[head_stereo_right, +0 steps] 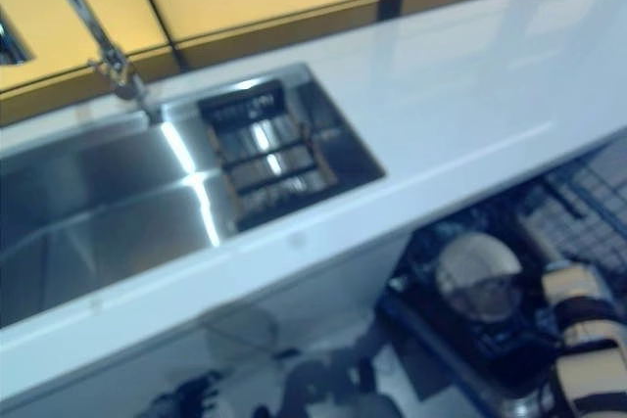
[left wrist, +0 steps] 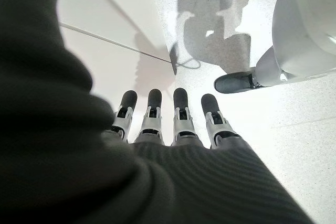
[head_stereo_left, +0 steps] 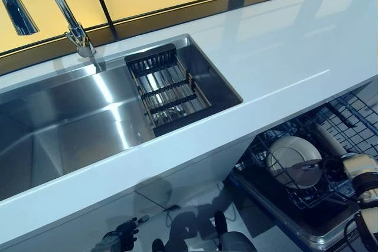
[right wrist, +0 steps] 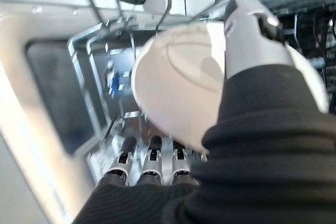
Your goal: Take plates into dishwasher
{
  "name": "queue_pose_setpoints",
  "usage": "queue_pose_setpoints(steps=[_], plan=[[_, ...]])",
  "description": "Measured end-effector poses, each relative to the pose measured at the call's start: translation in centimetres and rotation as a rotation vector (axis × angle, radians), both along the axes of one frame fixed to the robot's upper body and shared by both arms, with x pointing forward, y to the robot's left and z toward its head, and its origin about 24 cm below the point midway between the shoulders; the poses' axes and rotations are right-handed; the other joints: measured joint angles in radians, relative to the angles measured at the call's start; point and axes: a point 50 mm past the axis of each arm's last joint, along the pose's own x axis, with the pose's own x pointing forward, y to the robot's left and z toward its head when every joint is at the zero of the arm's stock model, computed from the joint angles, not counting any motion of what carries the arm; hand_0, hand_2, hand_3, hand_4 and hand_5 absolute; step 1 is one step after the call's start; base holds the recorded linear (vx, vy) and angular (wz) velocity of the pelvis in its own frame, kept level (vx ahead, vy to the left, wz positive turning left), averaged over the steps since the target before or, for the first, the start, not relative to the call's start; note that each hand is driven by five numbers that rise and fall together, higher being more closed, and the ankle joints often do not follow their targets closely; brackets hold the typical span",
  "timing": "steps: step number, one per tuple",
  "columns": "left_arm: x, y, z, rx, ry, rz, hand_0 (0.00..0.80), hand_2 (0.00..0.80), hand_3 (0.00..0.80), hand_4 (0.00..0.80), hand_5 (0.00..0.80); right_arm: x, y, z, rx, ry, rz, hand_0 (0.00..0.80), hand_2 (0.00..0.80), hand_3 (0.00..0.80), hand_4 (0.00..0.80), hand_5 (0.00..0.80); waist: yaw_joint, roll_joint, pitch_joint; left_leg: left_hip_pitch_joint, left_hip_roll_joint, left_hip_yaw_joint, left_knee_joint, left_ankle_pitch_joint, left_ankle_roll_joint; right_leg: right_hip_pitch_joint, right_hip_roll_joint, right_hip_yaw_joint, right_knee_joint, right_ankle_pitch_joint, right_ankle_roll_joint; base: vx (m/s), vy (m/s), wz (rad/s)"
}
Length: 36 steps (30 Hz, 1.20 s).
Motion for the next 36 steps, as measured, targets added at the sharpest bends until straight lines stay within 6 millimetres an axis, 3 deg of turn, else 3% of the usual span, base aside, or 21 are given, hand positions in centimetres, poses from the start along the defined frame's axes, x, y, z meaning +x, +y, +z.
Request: queue_pose_setpoints(steps=[3,8,11,15,17,19,22,24,26,27,28,30,31,32,33,34,36], plan=[[0.0,0.4,0.1,0.01,0.0,0.005,0.0,0.0,0.0,0.0,0.0,-1.0,-2.4,3.8,-0.035,-0.04,-0.04,0.0,0.0,0.0,0.0,0.0,-0.005,-0.019,0.011,0.008,0.002,0.002,-0.001,0.0,-0.001,0.006,0.002,0.001,0.001,-0.001,0.001,0.016,-0.025,-0.02],[-0.2,1.1,0.2,0.027,0.003,0.033,0.0,0.0,0.0,0.0,0.0,-2.4,-4.6,7.6,-0.084,-0.085,-0.092,0.0,0.0,0.0,0.0,0.0,-0.021,-0.064,0.013,0.015,0.006,0.005,-0.004,-0.005,0.001,0.012,0.007,0.006,-0.002,-0.004,0.001,0.034,-0.056,-0.02],[-0.8,1.7,0.2,0.055,0.028,0.017,0.0,0.0,0.0,0.0,0.0,-2.5,-4.8,8.2,-0.054,-0.164,-0.125,0.0,0.0,0.0,0.0,0.0,-0.031,-0.095,-0.003,0.02,0.012,0.019,-0.003,-0.006,-0.001,0.009,0.013,0.023,-0.001,-0.005,-0.001,0.084,-0.162,-0.12],[-1.4,2.9,0.3,0.082,0.039,0.038,0.0,0.0,0.0,0.0,0.0,-4.0,-5.8,8.2,-0.048,-0.185,-0.178,0.0,0.0,0.0,0.0,0.0,-0.03,-0.104,-0.008,0.041,0.026,0.026,0.0,-0.012,-0.009,0.023,0.03,0.028,0.004,-0.01,-0.009,0.061,-0.247,-0.07],[-2.3,3.9,0.5,0.112,0.057,0.074,0.0,0.0,0.0,0.0,0.0,-5.4,-6.5,7.5,-0.057,-0.179,-0.22,0.0,0.0,0.0,0.0,0.0,-0.028,-0.105,-0.008,0.05,0.041,0.023,0.003,-0.015,-0.013,0.033,0.045,0.026,0.008,-0.017,-0.017,0.116,-0.322,0.06],[-3.2,5.0,0.6,0.143,0.08,0.117,0.0,0.0,0.0,0.0,0.0,-8.0,-7.7,6.3,-0.062,-0.152,-0.319,0.0,0.0,0.0,0.0,0.0,-0.025,-0.104,-0.008,0.05,0.059,-0.004,0.002,-0.016,-0.015,0.05,0.059,0.002,0.008,-0.026,-0.028,0.069,-0.27,0.29],[-4.9,5.7,0.5,0.171,0.112,0.137,0.0,0.0,0.0,0.0,0.0,-13.4,-9.4,3.8,-0.092,-0.076,-0.535,0.0,0.0,0.0,0.0,0.0,-0.001,-0.092,-0.003,0.03,0.077,-0.039,0.015,-0.012,-0.021,0.06,0.078,-0.028,0.001,-0.035,-0.042,-0.296,-0.126,0.29],[-4.3,5.7,0.6,0.175,0.082,0.129,0.0,0.0,0.0,0.0,0.0,-15.6,-9.8,2.9,-0.106,-0.059,-0.657,0.0,0.0,0.0,0.0,0.0,0.001,-0.082,0.009,-0.054,0.076,-0.058,0.052,-0.006,-0.018,0.013,0.075,-0.037,0.005,-0.031,-0.044,-0.361,0.011,0.33],[-2.9,5.0,0.7,0.158,0.043,0.102,0.0,0.0,0.0,0.0,0.0,-16.9,-10.0,2.5,-0.09,-0.112,-0.776,0.0,0.0,0.0,0.0,0.0,-0.014,-0.058,0.041,-0.101,0.067,-0.043,0.02,0.027,0.035,-0.041,0.058,-0.058,0.014,-0.012,-0.052,-0.324,0.087,0.5],[-2.1,4.3,0.6,0.141,0.028,0.08,0.0,0.0,0.0,0.0,0.0,-17.7,-10.0,2.0,-0.073,-0.131,-0.82,0.0,0.0,0.0,0.0,0.0,-0.025,-0.044,0.051,-0.108,0.072,-0.001,0.008,0.028,0.066,-0.044,0.042,-0.086,0.016,-0.017,-0.055,-0.222,0.063,0.69],[-1.3,3.8,0.7,0.129,0.01,0.068,0.0,0.0,0.0,0.0,0.0,-18.3,-9.7,0.8,-0.051,-0.126,-0.839,0.0,0.0,0.0,0.0,0.0,-0.029,-0.055,0.06,-0.113,0.065,0.044,0.038,-0.006,0.086,-0.052,0.009,-0.1,0.017,-0.02,-0.061,-0.292,0.078,0.66],[-0.2,3.2,0.8,0.109,-0.019,0.053,0.0,0.0,0.0,0.0,0.0,-18.6,-9.0,-1.0,0.015,-0.163,-0.865,0.0,0.0,0.0,0.0,0.0,-0.033,-0.07,0.067,-0.122,0.048,0.052,0.199,-0.042,0.039,-0.043,-0.04,-0.103,0.017,-0.012,-0.053,-0.334,0.086,0.31],[1.1,2.7,1.1,0.091,-0.056,0.047,0.0,0.0,0.0,0.0,0.0,-18.9,-8.7,-1.8,0.033,-0.163,-0.869,0.0,0.0,0.0,0.0,0.0,-0.047,-0.064,0.067,-0.117,0.047,0.031,0.317,-0.073,-0.011,-0.057,-0.07,-0.104,0.024,-0.011,-0.048,-0.488,0.117,0.18],[2.0,2.5,1.4,0.083,-0.087,0.051,0.0,0.0,0.0,0.0,0.0,-18.9,-8.5,-2.4,0.04,-0.159,-0.865,0.0,0.0,0.0,0.0,0.0,-0.065,-0.06,0.069,-0.121,0.034,-0.004,0.371,-0.084,-0.027,-0.082,-0.086,-0.095,0.047,-0.01,-0.034,-0.689,0.215,0.16],[3.0,2.3,1.7,0.074,-0.12,0.064,0.0,0.0,0.0,0.0,0.0,-18.9,-8.3,-2.7,0.045,-0.155,-0.868,0.0,0.0,0.0,0.0,0.0,-0.081,-0.052,0.071,-0.118,0.015,-0.046,0.39,-0.078,-0.023,-0.115,-0.097,-0.088,0.074,-0.012,-0.008,-0.519,0.217,0.16],[4.4,2.1,2.3,0.066,-0.156,0.075,0.0,0.0,0.0,0.0,0.0,-18.8,-8.3,-2.7,0.045,-0.154,-0.871,0.0,0.0,0.0,0.0,0.0,-0.098,-0.044,0.081,-0.114,0.003,-0.061,0.347,-0.108,-0.041,-0.148,-0.107,-0.081,0.1,-0.002,0.014,-0.497,0.192,0.19],[7.0,2.3,3.6,0.068,-0.229,0.09,0.0,0.0,0.0,0.0,0.0,-18.2,-8.3,-2.7,0.044,-0.175,-0.874,0.0,0.0,0.0,0.0,0.0,-0.133,-0.053,0.113,-0.081,-0.018,-0.046,0.255,-0.136,-0.019,-0.184,-0.129,-0.038,0.15,-0.007,0.028,-0.439,0.001,0.34]])
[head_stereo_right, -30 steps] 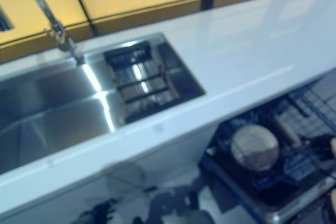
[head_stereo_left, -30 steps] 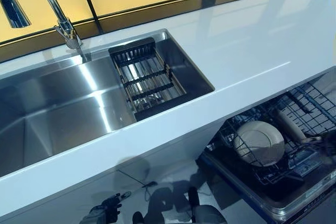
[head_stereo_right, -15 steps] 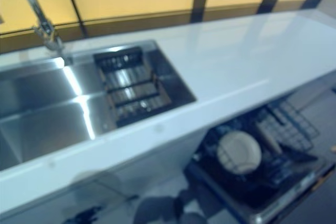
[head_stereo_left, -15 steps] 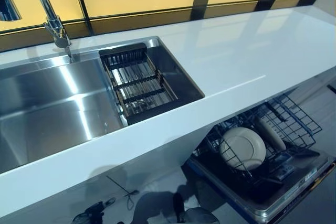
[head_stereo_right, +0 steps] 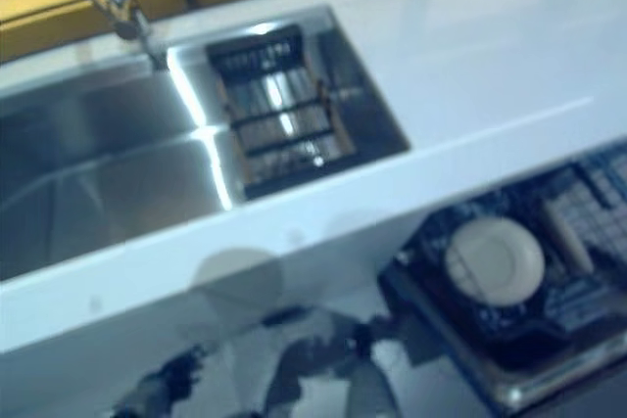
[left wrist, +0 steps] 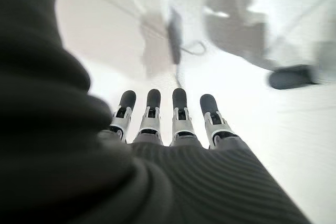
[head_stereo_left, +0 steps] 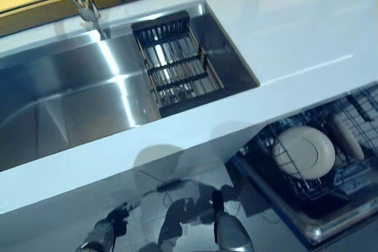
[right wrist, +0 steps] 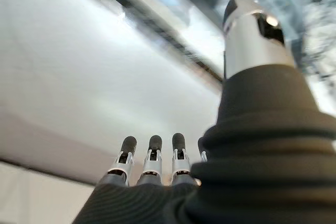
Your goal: Take plates into dishwasher
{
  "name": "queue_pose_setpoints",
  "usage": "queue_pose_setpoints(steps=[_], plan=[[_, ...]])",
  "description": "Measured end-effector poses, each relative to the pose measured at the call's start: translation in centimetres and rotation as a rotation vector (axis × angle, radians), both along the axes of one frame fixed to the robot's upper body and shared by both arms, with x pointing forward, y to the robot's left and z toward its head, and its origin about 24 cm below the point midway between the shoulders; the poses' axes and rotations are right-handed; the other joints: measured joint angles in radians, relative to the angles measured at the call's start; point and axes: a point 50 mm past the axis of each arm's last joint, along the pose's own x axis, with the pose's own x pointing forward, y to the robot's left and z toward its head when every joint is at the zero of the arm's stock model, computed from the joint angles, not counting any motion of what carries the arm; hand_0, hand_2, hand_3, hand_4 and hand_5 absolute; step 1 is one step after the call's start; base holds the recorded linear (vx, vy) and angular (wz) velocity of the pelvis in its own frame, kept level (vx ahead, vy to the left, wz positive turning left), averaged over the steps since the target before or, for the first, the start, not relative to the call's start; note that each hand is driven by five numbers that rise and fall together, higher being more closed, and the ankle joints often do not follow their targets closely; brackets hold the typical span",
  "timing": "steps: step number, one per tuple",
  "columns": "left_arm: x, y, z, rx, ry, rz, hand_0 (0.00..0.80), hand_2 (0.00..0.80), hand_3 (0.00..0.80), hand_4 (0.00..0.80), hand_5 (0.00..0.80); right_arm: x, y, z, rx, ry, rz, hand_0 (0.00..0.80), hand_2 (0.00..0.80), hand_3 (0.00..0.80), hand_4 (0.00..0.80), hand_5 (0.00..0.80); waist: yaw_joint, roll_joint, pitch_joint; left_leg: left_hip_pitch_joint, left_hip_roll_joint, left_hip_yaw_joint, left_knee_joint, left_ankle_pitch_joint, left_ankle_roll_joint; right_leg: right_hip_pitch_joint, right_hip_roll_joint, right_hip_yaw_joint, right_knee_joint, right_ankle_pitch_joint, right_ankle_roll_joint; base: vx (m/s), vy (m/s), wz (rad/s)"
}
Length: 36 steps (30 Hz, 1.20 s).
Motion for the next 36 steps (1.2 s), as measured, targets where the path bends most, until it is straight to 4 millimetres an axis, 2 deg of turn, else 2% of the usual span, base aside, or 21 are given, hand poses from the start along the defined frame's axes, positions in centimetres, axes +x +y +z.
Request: queue_pose_setpoints(steps=[2,3,5,8,10,16,18,19,20,21,22,23,24,25,28,31,32,33,34,35,36], plan=[[1.2,1.0,1.1,0.034,-0.032,0.004,0.0,0.0,0.0,0.0,0.0,-0.2,0.6,-1.2,0.011,0.036,-0.001,0.0,0.0,0.0,0.0,0.0,-0.007,-0.039,0.017,0.014,-0.016,0.02,-0.051,-0.021,0.026,-0.021,-0.007,0.035,0.032,-0.017,0.023,-0.392,-0.096,0.43],[1.3,2.0,1.5,0.057,-0.028,0.015,0.0,0.0,0.0,0.0,0.0,-0.3,0.9,-1.8,0.023,0.049,-0.001,0.0,0.0,0.0,0.0,0.0,-0.002,-0.059,0.022,0.014,-0.015,0.016,-0.068,-0.036,0.014,-0.031,-0.001,0.06,0.035,-0.014,0.056,-0.435,-0.023,0.27],[0.2,3.4,1.4,0.085,0.011,0.041,0.0,0.0,0.0,0.0,0.0,0.1,1.1,-2.1,0.035,0.037,0.001,0.0,0.0,0.0,0.0,0.0,0.018,-0.093,0.033,0.014,-0.02,0.021,-0.067,-0.034,0.005,-0.028,-0.001,0.08,0.014,0.011,0.063,-0.401,0.079,-0.03],[-3.4,4.1,-0.1,0.084,0.099,0.101,0.0,0.0,0.0,0.0,0.0,1.0,1.1,-1.6,0.038,0.012,0.032,0.0,0.0,0.0,0.0,0.0,0.038,-0.083,0.027,0.027,-0.016,0.027,-0.052,-0.042,0.004,0.003,0.004,0.082,-0.028,0.031,0.054,-0.378,0.135,-0.13],[-4.4,4.1,-0.5,0.074,0.119,0.16,0.0,0.0,0.0,0.0,0.0,1.2,1.3,-1.8,0.078,0.044,0.102,0.0,0.0,0.0,0.0,0.0,0.062,-0.069,0.016,0.024,-0.01,0.04,-0.013,-0.065,0.001,0.01,0.007,0.08,-0.036,0.04,0.055,-0.255,0.05,-0.2],[-4.2,3.9,-0.5,0.045,0.097,0.203,0.0,0.0,0.0,0.0,0.0,0.1,2.2,-3.0,0.212,0.14,0.187,0.0,0.0,0.0,0.0,0.0,0.08,-0.04,-0.042,0.0,0.011,0.015,0.215,-0.202,0.014,0.108,0.012,0.058,-0.074,0.062,0.059,-0.213,0.039,-0.08],[-3.3,4.0,0.1,0.048,0.065,0.181,0.0,0.0,0.0,0.0,0.0,-1.3,2.5,-3.9,0.218,0.185,0.165,0.0,0.0,0.0,0.0,0.0,0.08,-0.059,-0.055,-0.007,-0.007,0.019,0.281,-0.237,0.034,0.137,-0.014,0.055,-0.059,0.071,0.083,-0.289,0.049,0.14],[-2.9,4.3,0.4,0.071,0.06,0.153,0.0,0.0,0.0,0.0,0.0,-2.3,3.0,-5.0,0.216,0.222,0.144,0.0,0.0,0.0,0.0,0.0,0.077,-0.079,-0.061,-0.006,-0.015,0.034,0.305,-0.244,0.048,0.147,-0.035,0.017,-0.049,0.083,0.09,-0.413,0.049,0.01],[-2.8,5.1,0.9,0.096,0.056,0.144,0.0,0.0,0.0,0.0,0.0,-3.0,4.0,-6.5,0.234,0.252,0.13,0.0,0.0,0.0,0.0,0.0,0.086,-0.109,-0.069,0.012,-0.03,0.06,0.308,-0.247,0.058,0.145,-0.047,-0.027,-0.04,0.103,0.08,-0.403,0.073,-0.38],[-3.4,5.9,1.0,0.126,0.08,0.139,0.0,0.0,0.0,0.0,0.0,-3.0,4.8,-7.7,0.238,0.262,0.125,0.0,0.0,0.0,0.0,0.0,0.099,-0.12,-0.073,0.03,-0.026,0.106,0.304,-0.249,0.07,0.139,-0.046,-0.097,-0.052,0.155,0.05,-0.51,0.122,-0.83],[-4.3,6.5,0.9,0.146,0.117,0.143,0.0,0.0,0.0,0.0,0.0,-3.0,5.2,-8.3,0.232,0.269,0.125,0.0,0.0,0.0,0.0,0.0,0.109,-0.127,-0.071,0.045,-0.034,0.138,0.303,-0.249,0.083,0.125,-0.046,-0.133,-0.051,0.216,0.03,-0.553,0.105,-0.82],[-5.3,6.9,0.6,0.15,0.162,0.159,0.0,0.0,0.0,0.0,0.0,-2.9,5.5,-8.7,0.224,0.263,0.106,0.0,0.0,0.0,0.0,0.0,0.105,-0.111,-0.069,0.041,-0.031,0.153,0.3,-0.244,0.113,0.105,-0.045,-0.119,-0.049,0.301,-0.013,-0.498,0.029,-0.52],[-6.3,6.9,0.1,0.144,0.206,0.174,0.0,0.0,0.0,0.0,0.0,-3.8,5.8,-9.2,0.223,0.279,0.074,0.0,0.0,0.0,0.0,0.0,0.102,-0.08,-0.068,0.034,-0.008,0.16,0.288,-0.232,0.137,0.066,-0.037,-0.096,0.023,0.3,-0.021,-0.441,-0.076,-0.12],[-6.8,6.8,-0.2,0.13,0.222,0.175,0.0,0.0,0.0,0.0,0.0,-5.5,6.2,-9.7,0.224,0.322,0.026,0.0,0.0,0.0,0.0,0.0,0.106,-0.037,-0.073,0.025,0.014,0.159,0.259,-0.204,0.134,0.01,-0.014,-0.09,0.214,0.198,0.038,-0.355,-0.121,0.02],[-10.0,7.2,-0.9,0.124,0.282,0.197,0.0,0.0,0.0,0.0,0.0,-7.0,7.7,-11.3,0.235,0.313,-0.084,0.0,0.0,0.0,0.0,0.0,0.127,0.026,-0.096,0.029,0.013,0.161,0.08,-0.067,0.144,-0.001,-0.01,-0.019,0.504,-0.035,0.009,-0.342,-0.205,0.11],[-12.2,7.9,-1.0,0.124,0.323,0.24,0.0,0.0,0.0,0.0,0.0,-7.0,10.2,-13.5,0.299,0.252,-0.151,0.0,0.0,0.0,0.0,0.0,0.187,0.013,-0.116,0.022,-0.008,0.157,0.008,0.001,0.126,0.148,-0.009,0.047,0.378,-0.12,0.035,-0.242,-0.261,-0.19],[-13.1,8.3,-1.0,0.134,0.347,0.25,0.0,0.0,0.0,0.0,0.0,-5.9,11.2,-14.3,0.333,0.201,-0.164,0.0,0.0,0.0,0.0,0.0,0.233,-0.013,-0.123,0.021,-0.026,0.146,0.01,-0.004,0.119,0.242,-0.021,0.034,0.219,-0.132,0.034,-0.294,-0.327,-0.68],[-13.8,8.2,-1.2,0.129,0.36,0.258,0.0,0.0,0.0,0.0,0.0,-4.7,11.4,-14.5,0.334,0.175,-0.158,0.0,0.0,0.0,0.0,0.0,0.266,-0.022,-0.128,0.021,-0.013,0.177,0.019,0.0,0.102,0.255,-0.035,-0.057,0.139,-0.134,0.027,-0.342,-0.376,-1.16],[-14.5,8.3,-1.2,0.125,0.368,0.28,0.0,0.0,0.0,0.0,0.0,-2.6,11.7,-14.6,0.322,0.132,-0.134,0.0,0.0,0.0,0.0,0.0,0.287,-0.022,-0.134,0.015,-0.006,0.18,0.028,-0.011,0.088,0.258,-0.029,-0.102,0.091,-0.151,0.008,-0.179,-0.186,-1.25],[-14.6,8.4,-1.2,0.123,0.365,0.294,0.0,0.0,0.0,0.0,0.0,-1.2,12.0,-14.7,0.312,0.103,-0.117,0.0,0.0,0.0,0.0,0.0,0.292,-0.04,-0.142,-0.002,-0.008,0.181,0.04,-0.014,0.076,0.259,-0.021,-0.098,0.037,-0.18,0.027,-0.191,-0.151,-1.02],[-14.0,7.9,-1.3,0.107,0.342,0.281,0.0,0.0,0.0,0.0,0.0,-1.0,11.9,-14.7,0.295,0.095,-0.117,0.0,0.0,0.0,0.0,0.0,0.292,-0.031,-0.149,-0.015,0.005,0.163,0.041,-0.005,0.071,0.261,-0.003,-0.099,0.004,-0.151,0.04,-0.186,-0.144,-0.49]])
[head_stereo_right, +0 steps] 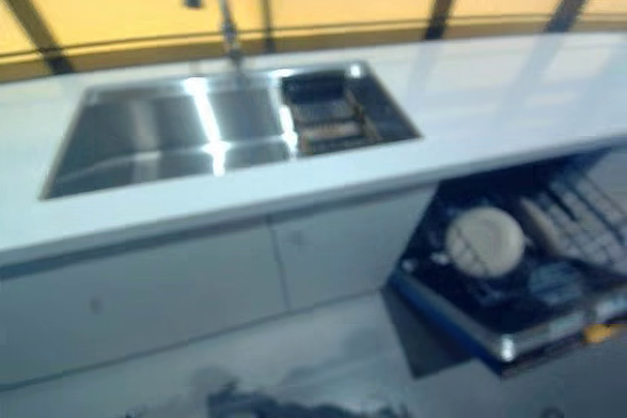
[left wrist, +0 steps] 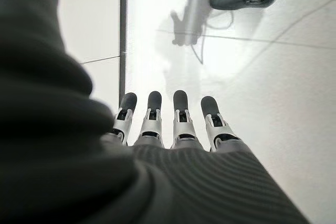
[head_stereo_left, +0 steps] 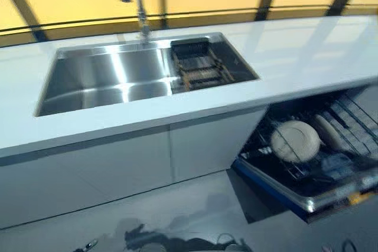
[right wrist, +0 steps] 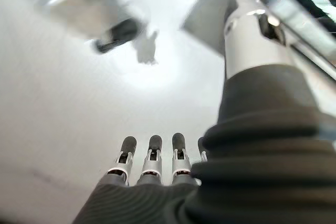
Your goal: Take plates into dishwasher
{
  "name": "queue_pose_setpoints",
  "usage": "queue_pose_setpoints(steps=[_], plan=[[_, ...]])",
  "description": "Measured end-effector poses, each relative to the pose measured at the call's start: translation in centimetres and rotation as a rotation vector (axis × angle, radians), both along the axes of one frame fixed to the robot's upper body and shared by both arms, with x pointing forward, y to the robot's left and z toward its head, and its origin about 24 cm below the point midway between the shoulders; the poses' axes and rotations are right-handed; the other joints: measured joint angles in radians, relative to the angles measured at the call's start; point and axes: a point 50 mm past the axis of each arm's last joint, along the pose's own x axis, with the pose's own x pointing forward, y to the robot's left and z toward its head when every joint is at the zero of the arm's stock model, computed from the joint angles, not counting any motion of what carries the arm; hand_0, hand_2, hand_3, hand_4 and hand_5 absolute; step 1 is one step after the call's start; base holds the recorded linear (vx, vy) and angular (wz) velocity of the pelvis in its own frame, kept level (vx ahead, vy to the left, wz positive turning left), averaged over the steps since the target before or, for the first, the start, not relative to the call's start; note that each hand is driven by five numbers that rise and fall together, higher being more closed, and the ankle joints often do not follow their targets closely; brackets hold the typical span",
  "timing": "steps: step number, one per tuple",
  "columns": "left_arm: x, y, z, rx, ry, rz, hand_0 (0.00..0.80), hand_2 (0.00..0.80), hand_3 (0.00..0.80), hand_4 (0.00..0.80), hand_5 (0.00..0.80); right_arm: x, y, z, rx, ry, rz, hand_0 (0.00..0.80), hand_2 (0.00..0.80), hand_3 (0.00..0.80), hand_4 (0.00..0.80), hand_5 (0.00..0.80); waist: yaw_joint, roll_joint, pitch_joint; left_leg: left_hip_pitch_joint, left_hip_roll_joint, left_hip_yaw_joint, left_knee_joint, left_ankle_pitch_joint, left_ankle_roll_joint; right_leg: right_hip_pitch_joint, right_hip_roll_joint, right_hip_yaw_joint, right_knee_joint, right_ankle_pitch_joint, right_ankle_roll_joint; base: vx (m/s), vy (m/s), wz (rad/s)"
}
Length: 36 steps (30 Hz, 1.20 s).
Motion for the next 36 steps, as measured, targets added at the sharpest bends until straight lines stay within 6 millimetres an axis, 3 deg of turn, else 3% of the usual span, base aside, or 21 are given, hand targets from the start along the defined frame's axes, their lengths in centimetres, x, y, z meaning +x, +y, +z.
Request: queue_pose_setpoints(steps=[2,4,9,12,18,20,23,25,26,27,28,29,30,32,34,36], plan=[[1.8,-0.9,-0.1,-0.026,-0.071,-0.04,0.0,0.0,0.0,0.0,0.0,-1.0,-0.2,0.0,-0.026,0.033,-0.014,0.0,0.0,0.0,0.0,0.0,-0.015,0.01,-0.021,-0.002,0.018,-0.037,-0.027,0.025,-0.012,0.006,0.041,-0.005,-0.033,0.019,-0.024,-0.135,-0.128,-0.07],[2.8,-1.8,-0.3,-0.037,-0.101,-0.062,0.0,0.0,0.0,0.0,0.0,-1.6,-0.3,-0.1,-0.048,0.044,-0.029,0.0,0.0,0.0,0.0,0.0,-0.026,0.005,-0.045,0.009,0.029,-0.039,-0.084,0.061,-0.02,0.001,0.061,-0.004,-0.039,0.017,-0.034,-0.093,-0.126,-0.04],[4.1,-2.4,-0.3,-0.044,-0.119,-0.099,0.0,0.0,0.0,0.0,0.0,-3.3,-0.4,-0.2,-0.06,0.044,-0.092,0.0,0.0,0.0,0.0,0.0,-0.076,-0.007,-0.073,0.049,0.03,-0.036,-0.193,0.125,-0.032,-0.007,0.071,-0.004,-0.04,0.023,-0.045,-0.046,-0.149,-0.01],[4.0,-2.3,-0.3,-0.041,-0.115,-0.099,0.0,0.0,0.0,0.0,0.0,-4.2,-0.2,-0.4,-0.053,0.061,-0.112,0.0,0.0,0.0,0.0,0.0,-0.076,0.003,-0.073,0.069,0.023,-0.034,-0.228,0.14,-0.033,0.007,0.07,-0.007,-0.065,0.033,-0.042,-0.057,-0.194,0.01],[2.3,-2.0,-0.5,-0.032,-0.073,-0.08,0.0,0.0,0.0,0.0,0.0,-3.7,-0.3,-0.4,-0.072,0.023,-0.11,0.0,0.0,0.0,0.0,0.0,-0.071,0.053,-0.064,0.077,0.024,-0.052,-0.263,0.168,-0.047,0.043,0.087,-0.035,-0.141,0.069,-0.042,-0.073,-0.165,0.1],[2.0,-2.2,-0.7,-0.036,-0.07,-0.076,0.0,0.0,0.0,0.0,0.0,-2.6,-0.3,-0.4,-0.081,-0.025,-0.102,0.0,0.0,0.0,0.0,0.0,-0.063,0.074,-0.051,0.058,0.026,-0.062,-0.254,0.172,-0.052,0.041,0.097,-0.042,-0.154,0.075,-0.045,-0.229,-0.066,0.08],[2.8,-4.1,-1.4,-0.078,-0.099,-0.083,0.0,0.0,0.0,0.0,0.0,-0.6,-0.5,-0.1,-0.101,-0.126,-0.12,0.0,0.0,0.0,0.0,0.0,-0.067,0.096,-0.016,0.015,0.029,-0.062,-0.218,0.189,-0.039,0.018,0.099,-0.06,-0.148,0.078,-0.057,-0.269,-0.028,0.14],[3.8,-5.9,-1.8,-0.124,-0.125,-0.094,0.0,0.0,0.0,0.0,0.0,1.9,-0.6,0.3,-0.113,-0.21,-0.114,0.0,0.0,0.0,0.0,0.0,-0.067,0.068,0.001,-0.017,-0.005,-0.055,-0.186,0.228,-0.004,-0.001,0.057,-0.068,-0.152,0.081,-0.072,-0.247,0.119,0.12],[4.4,-6.6,-1.9,-0.143,-0.14,-0.101,0.0,0.0,0.0,0.0,0.0,2.9,-0.7,0.6,-0.127,-0.245,-0.101,0.0,0.0,0.0,0.0,0.0,-0.07,0.044,0.008,-0.032,-0.04,-0.06,-0.088,0.159,0.02,-0.001,0.02,-0.08,-0.151,0.092,-0.065,-0.178,0.22,-0.02],[4.7,-7.0,-2.0,-0.159,-0.146,-0.117,0.0,0.0,0.0,0.0,0.0,3.7,-0.9,1.0,-0.139,-0.273,-0.087,0.0,0.0,0.0,0.0,0.0,-0.078,0.036,0.008,-0.03,-0.079,-0.05,-0.02,0.099,0.036,0.005,0.01,-0.088,-0.142,0.099,-0.055,-0.136,0.18,0.11],[5.3,-7.4,-1.9,-0.163,-0.158,-0.149,0.0,0.0,0.0,0.0,0.0,3.9,-1.2,1.3,-0.156,-0.278,-0.074,0.0,0.0,0.0,0.0,0.0,-0.095,0.051,0.005,-0.009,-0.105,-0.053,-0.036,0.056,0.034,0.006,0.014,-0.1,-0.128,0.091,-0.048,-0.067,0.085,0.45],[6.2,-7.5,-1.6,-0.161,-0.182,-0.166,0.0,0.0,0.0,0.0,0.0,3.7,-1.4,1.4,-0.167,-0.269,-0.076,0.0,0.0,0.0,0.0,0.0,-0.117,0.073,0.009,0.008,-0.108,-0.059,-0.099,0.032,0.054,0.004,0.036,-0.117,-0.11,0.083,-0.04,-0.04,0.011,0.63],[7.2,-7.2,-1.2,-0.15,-0.203,-0.18,0.0,0.0,0.0,0.0,0.0,3.5,-0.9,0.9,-0.158,-0.257,-0.082,0.0,0.0,0.0,0.0,0.0,-0.118,0.061,0.015,0.025,-0.11,-0.065,-0.132,0.047,0.058,-0.005,0.034,-0.114,-0.095,0.077,-0.037,-0.062,-0.013,0.5],[9.5,-6.0,0.1,-0.103,-0.253,-0.231,0.0,0.0,0.0,0.0,0.0,2.7,0.6,-0.4,-0.107,-0.203,-0.103,0.0,0.0,0.0,0.0,0.0,-0.104,0.005,0.04,0.025,-0.128,-0.067,-0.176,0.079,0.062,-0.043,0.024,-0.086,-0.06,0.071,-0.032,-0.069,-0.026,0.07],[8.9,-5.3,0.1,-0.088,-0.226,-0.227,0.0,0.0,0.0,0.0,0.0,2.4,1.2,-0.8,-0.096,-0.181,-0.113,0.0,0.0,0.0,0.0,0.0,-0.104,-0.017,0.045,0.026,-0.128,-0.062,-0.184,0.085,0.064,-0.053,0.023,-0.083,-0.048,0.073,-0.032,-0.077,-0.06,-0.07],[7.7,-4.9,-0.3,-0.088,-0.175,-0.206,0.0,0.0,0.0,0.0,0.0,1.8,1.3,-1.1,-0.1,-0.142,-0.122,0.0,0.0,0.0,0.0,0.0,-0.101,-0.01,0.051,0.032,-0.109,-0.058,-0.184,0.085,0.065,-0.076,0.021,-0.068,-0.001,0.073,-0.032,-0.124,-0.195,-0.09]])
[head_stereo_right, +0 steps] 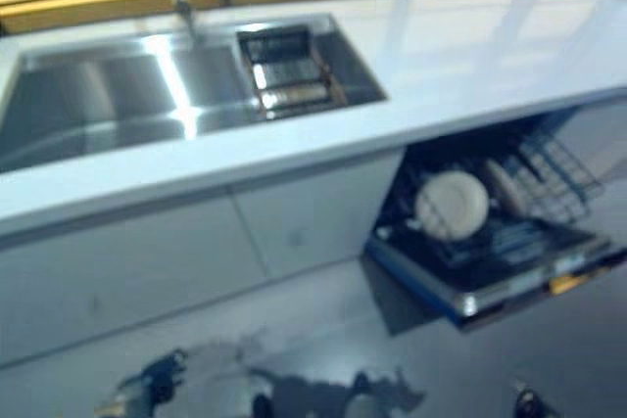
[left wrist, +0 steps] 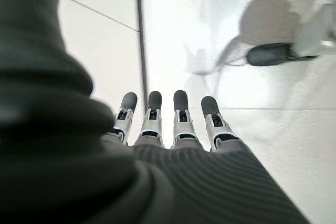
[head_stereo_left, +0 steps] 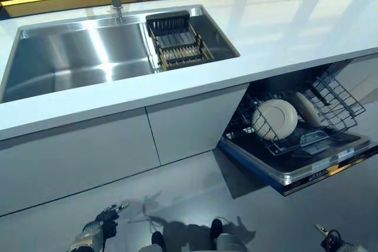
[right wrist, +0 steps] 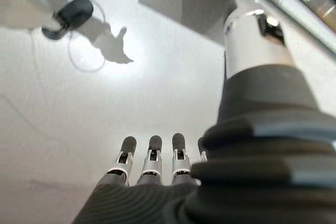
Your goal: Take plates into dishwasher
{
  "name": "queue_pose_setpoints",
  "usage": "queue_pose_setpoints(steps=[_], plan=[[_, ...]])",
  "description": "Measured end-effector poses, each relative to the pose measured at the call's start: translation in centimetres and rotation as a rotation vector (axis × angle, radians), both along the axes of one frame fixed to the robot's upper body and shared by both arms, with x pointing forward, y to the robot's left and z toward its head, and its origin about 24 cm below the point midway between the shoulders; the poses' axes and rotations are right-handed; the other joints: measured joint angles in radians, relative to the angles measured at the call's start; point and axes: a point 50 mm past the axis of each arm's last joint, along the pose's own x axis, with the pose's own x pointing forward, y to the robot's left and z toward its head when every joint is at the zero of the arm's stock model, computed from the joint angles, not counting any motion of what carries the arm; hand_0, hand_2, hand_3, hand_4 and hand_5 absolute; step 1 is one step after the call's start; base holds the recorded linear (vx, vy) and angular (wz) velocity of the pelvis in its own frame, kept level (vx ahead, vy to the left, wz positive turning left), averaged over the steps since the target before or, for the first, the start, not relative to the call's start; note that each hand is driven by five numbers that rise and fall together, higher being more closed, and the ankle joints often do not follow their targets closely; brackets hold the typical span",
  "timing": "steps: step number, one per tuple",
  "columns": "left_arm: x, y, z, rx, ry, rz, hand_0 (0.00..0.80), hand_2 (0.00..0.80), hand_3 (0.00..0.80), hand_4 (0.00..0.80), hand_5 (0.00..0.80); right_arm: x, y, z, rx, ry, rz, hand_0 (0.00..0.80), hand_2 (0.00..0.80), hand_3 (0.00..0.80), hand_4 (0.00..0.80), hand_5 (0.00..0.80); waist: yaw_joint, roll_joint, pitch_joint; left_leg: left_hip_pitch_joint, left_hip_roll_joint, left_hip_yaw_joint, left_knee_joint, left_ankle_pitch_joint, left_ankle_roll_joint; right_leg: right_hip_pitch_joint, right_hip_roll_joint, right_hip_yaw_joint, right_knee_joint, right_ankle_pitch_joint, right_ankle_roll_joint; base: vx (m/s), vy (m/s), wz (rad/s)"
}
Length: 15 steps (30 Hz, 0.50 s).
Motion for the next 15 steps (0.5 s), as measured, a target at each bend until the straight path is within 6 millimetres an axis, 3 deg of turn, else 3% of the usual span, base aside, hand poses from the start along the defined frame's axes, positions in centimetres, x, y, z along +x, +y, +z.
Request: queue_pose_setpoints(steps=[2,3,5,6,7,8,9,11,12,13,15], plan=[[-0.7,0.4,-0.1,0.007,0.024,0.014,0.0,0.0,0.0,0.0,0.0,0.0,0.1,-0.1,0.002,0.002,0.003,0.0,0.0,0.0,0.0,0.0,0.002,0.019,0.011,-0.003,0.02,0.003,0.006,0.0,0.0,-0.032,-0.015,0.034,0.053,-0.014,-0.021,-0.042,-0.347,-0.05],[-1.0,0.4,-0.2,0.008,0.033,0.021,0.0,0.0,0.0,0.0,0.0,-0.4,0.1,-0.1,0.002,0.011,0.0,0.0,0.0,0.0,0.0,0.0,0.004,0.033,0.014,-0.003,0.03,0.002,0.01,0.001,-0.006,-0.041,-0.043,0.042,0.076,-0.02,-0.022,-0.001,-0.409,0.01],[-1.5,0.8,-0.3,0.011,0.046,0.043,0.0,0.0,0.0,0.0,0.0,-0.5,0.1,-0.1,0.003,0.013,-0.001,0.0,0.0,0.0,0.0,0.0,0.019,0.043,0.021,-0.005,0.036,0.003,0.035,-0.016,-0.015,-0.046,-0.122,0.046,0.077,-0.009,-0.004,0.012,-0.348,-0.1],[-1.7,1.2,-0.1,0.015,0.043,0.065,0.0,0.0,0.0,0.0,0.0,-0.5,0.1,-0.2,0.004,0.013,-0.001,0.0,0.0,0.0,0.0,0.0,0.029,0.042,0.025,-0.006,0.054,0.007,0.058,-0.026,-0.035,-0.043,-0.16,0.05,0.066,-0.002,0.007,0.051,-0.378,-0.14],[-2.2,1.6,-0.1,0.026,0.055,0.075,0.0,0.0,0.0,0.0,0.0,-0.6,0.2,-0.3,0.006,0.017,-0.002,0.0,0.0,0.0,0.0,0.0,0.036,0.04,0.025,-0.007,0.066,0.007,0.075,-0.035,-0.055,-0.033,-0.163,0.048,0.042,0.018,0.015,0.061,-0.314,-0.12],[-2.7,1.9,-0.1,0.035,0.067,0.081,0.0,0.0,0.0,0.0,0.0,-0.6,0.4,-0.4,0.01,0.018,-0.002,0.0,0.0,0.0,0.0,0.0,0.042,0.036,0.024,-0.006,0.075,0.008,0.083,-0.036,-0.07,-0.022,-0.163,0.046,0.029,0.028,0.02,0.067,-0.322,-0.07],[-3.2,2.6,0.1,0.059,0.082,0.095,0.0,0.0,0.0,0.0,0.0,-0.8,0.9,-0.8,0.023,0.021,-0.003,0.0,0.0,0.0,0.0,0.0,0.051,0.017,0.019,-0.006,0.09,0.002,0.104,-0.051,-0.107,0.005,-0.145,0.036,0.01,0.0,0.09,0.021,-0.244,-0.14],[-3.8,1.1,-0.7,0.014,0.095,0.096,0.0,0.0,0.0,0.0,0.0,-0.2,0.6,-0.5,-0.003,-0.007,0.005,0.0,0.0,0.0,0.0,0.0,0.053,0.085,0.021,-0.008,0.176,-0.008,0.11,-0.046,-0.112,0.011,-0.052,0.027,0.007,-0.009,0.059,-0.042,-0.203,-0.15],[-3.8,0.5,-1.0,-0.007,0.095,0.092,0.0,0.0,0.0,0.0,0.0,0.1,0.5,-0.3,-0.013,-0.019,0.006,0.0,0.0,0.0,0.0,0.0,0.053,0.105,0.021,-0.01,0.197,-0.009,0.102,-0.033,-0.093,0.008,-0.027,0.018,0.01,-0.016,0.043,-0.165,-0.137,0.02],[-3.5,-0.2,-1.2,-0.029,0.086,0.083,0.0,0.0,0.0,0.0,0.0,0.3,0.3,-0.2,-0.018,-0.029,-0.002,0.0,0.0,0.0,0.0,0.0,0.049,0.112,0.022,-0.011,0.203,-0.011,0.089,-0.011,-0.063,-0.002,-0.02,0.009,0.023,-0.025,0.029,-0.22,-0.109,0.04],[-2.6,-0.8,-1.1,-0.046,0.061,0.061,0.0,0.0,0.0,0.0,0.0,0.9,-0.3,0.4,-0.023,-0.057,-0.032,0.0,0.0,0.0,0.0,0.0,0.044,0.116,0.023,-0.047,0.196,-0.01,0.092,0.0,-0.06,-0.054,-0.017,0.007,0.067,-0.04,0.015,-0.256,-0.037,0.06]])
